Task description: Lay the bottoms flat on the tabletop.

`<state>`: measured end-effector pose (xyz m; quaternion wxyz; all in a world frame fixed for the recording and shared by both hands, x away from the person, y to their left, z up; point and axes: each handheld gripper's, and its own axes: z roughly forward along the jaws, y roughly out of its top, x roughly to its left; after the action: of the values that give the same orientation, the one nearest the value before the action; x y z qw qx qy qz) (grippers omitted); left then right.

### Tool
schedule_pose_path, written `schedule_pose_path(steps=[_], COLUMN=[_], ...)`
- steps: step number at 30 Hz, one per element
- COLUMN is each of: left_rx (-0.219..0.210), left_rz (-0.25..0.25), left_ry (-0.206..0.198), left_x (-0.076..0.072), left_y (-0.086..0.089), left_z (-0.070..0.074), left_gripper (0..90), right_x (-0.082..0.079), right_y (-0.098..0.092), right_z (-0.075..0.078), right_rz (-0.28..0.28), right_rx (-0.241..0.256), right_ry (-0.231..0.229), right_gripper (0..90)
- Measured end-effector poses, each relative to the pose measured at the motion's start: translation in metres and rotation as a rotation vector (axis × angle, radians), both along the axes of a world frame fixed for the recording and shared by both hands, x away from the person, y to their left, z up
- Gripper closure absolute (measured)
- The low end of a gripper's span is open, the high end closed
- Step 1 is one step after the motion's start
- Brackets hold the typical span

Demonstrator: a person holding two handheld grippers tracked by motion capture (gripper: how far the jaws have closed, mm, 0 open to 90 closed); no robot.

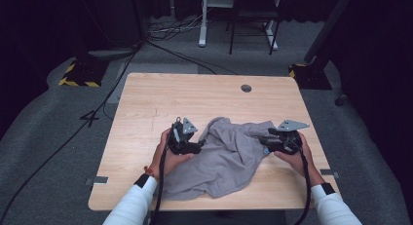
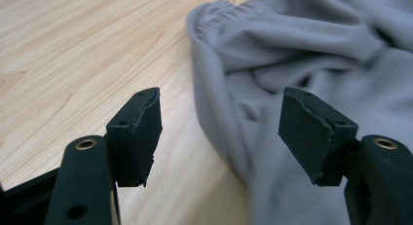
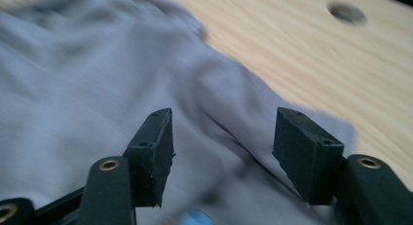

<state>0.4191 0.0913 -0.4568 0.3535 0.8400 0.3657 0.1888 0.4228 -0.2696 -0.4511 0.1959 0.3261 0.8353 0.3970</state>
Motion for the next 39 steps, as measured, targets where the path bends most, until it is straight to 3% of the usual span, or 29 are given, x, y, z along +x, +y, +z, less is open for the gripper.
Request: schedule_pose_path(steps=[2, 3, 5, 6, 7, 8, 15, 16, 17, 19, 20, 22, 23, 25, 27, 28, 30, 33, 34, 36, 39], left_rx=[0.042, 0.042, 0.064, 0.064, 0.078, 0.067, 0.089, 0.088, 0.089, 0.092, 0.092, 0.118, 0.118, 0.123, 0.117, 0.117, 0.113, 0.101, 0.101, 0.106, 0.102], left_rz=[-0.011, -0.011, -0.036, -0.036, -0.04, -0.044, -0.053, -0.058, -0.059, -0.092, -0.092, -0.115, -0.115, -0.119, -0.127, -0.128, -0.128, -0.131, -0.131, -0.149, -0.166], left_ry=[-0.003, -0.003, 0.043, 0.043, 0.058, 0.069, 0.084, 0.085, 0.085, 0.094, 0.094, 0.09, 0.09, 0.092, 0.099, 0.109, 0.112, 0.138, 0.138, 0.163, 0.182], left_x=[0.008, 0.008, 0.013, 0.013, 0.014, 0.014, 0.011, 0.011, 0.011, 0.01, 0.01, 0.009, 0.009, 0.007, 0.007, 0.006, 0.006, 0.005, 0.005, 0.002, -0.005], left_y=[-0.005, -0.005, -0.01, -0.01, -0.011, -0.01, -0.004, -0.003, -0.002, 0.001, 0.001, 0.001, 0.001, 0.004, 0.005, 0.009, 0.011, 0.017, 0.017, 0.023, 0.028], left_z=[-0.008, -0.008, -0.02, -0.02, -0.022, -0.025, -0.03, -0.03, -0.03, -0.03, -0.03, -0.028, -0.028, -0.028, -0.028, -0.028, -0.028, -0.027, -0.027, -0.025, -0.025], left_gripper=[38.6, 41.3, 46.6, 47.2, 47.2, 51.2, 50.1, 51.2, 51.2, 57.6, 60.2, 64.3, 67.6, 69.9, 72.1, 74.4, 76.0, 76.4, 76.7, 76.8, 76.8], right_x=[-0.006, -0.006, -0.01, -0.01, -0.011, -0.009, 0.009, 0.014, 0.014, 0.015, 0.015, 0.011, 0.011, 0.008, 0.008, 0.007, 0.008, 0.013, 0.013, 0.021, 0.031], right_y=[0.016, 0.016, 0.042, 0.042, 0.05, 0.066, 0.094, 0.098, 0.098, 0.102, 0.102, 0.103, 0.103, 0.095, 0.091, 0.082, 0.074, 0.065, 0.065, 0.057, 0.055], right_z=[0.008, 0.008, 0.011, 0.011, 0.009, 0.003, -0.016, -0.02, -0.02, -0.023, -0.023, -0.021, -0.021, -0.006, 0.0, 0.015, 0.029, 0.047, 0.047, 0.063, 0.075], right_rz=[0.073, 0.073, 0.158, 0.158, 0.181, 0.21, 0.172, 0.154, 0.154, 0.151, 0.151, 0.158, 0.158, 0.136, 0.12, 0.089, 0.055, 0.007, 0.007, -0.043, -0.089], right_rx=[0.019, 0.019, 0.016, 0.016, 0.0, -0.048, -0.138, -0.168, -0.168, -0.212, -0.212, -0.241, -0.241, -0.196, -0.176, -0.131, -0.101, -0.079, -0.079, -0.052, -0.057], right_ry=[-0.013, -0.013, -0.007, -0.007, -0.001, 0.005, 0.041, 0.034, 0.034, 0.028, 0.028, -0.002, -0.002, -0.056, -0.076, -0.113, -0.153, -0.194, -0.194, -0.222, -0.245], right_gripper=[39.4, 39.4, 38.0, 38.0, 37.4, 36.8, 35.6, 46.8, 46.8, 68.8, 68.8, 84.4, 84.4, 85.6, 85.8, 85.9, 86.0, 85.9, 85.9, 85.9, 85.9])
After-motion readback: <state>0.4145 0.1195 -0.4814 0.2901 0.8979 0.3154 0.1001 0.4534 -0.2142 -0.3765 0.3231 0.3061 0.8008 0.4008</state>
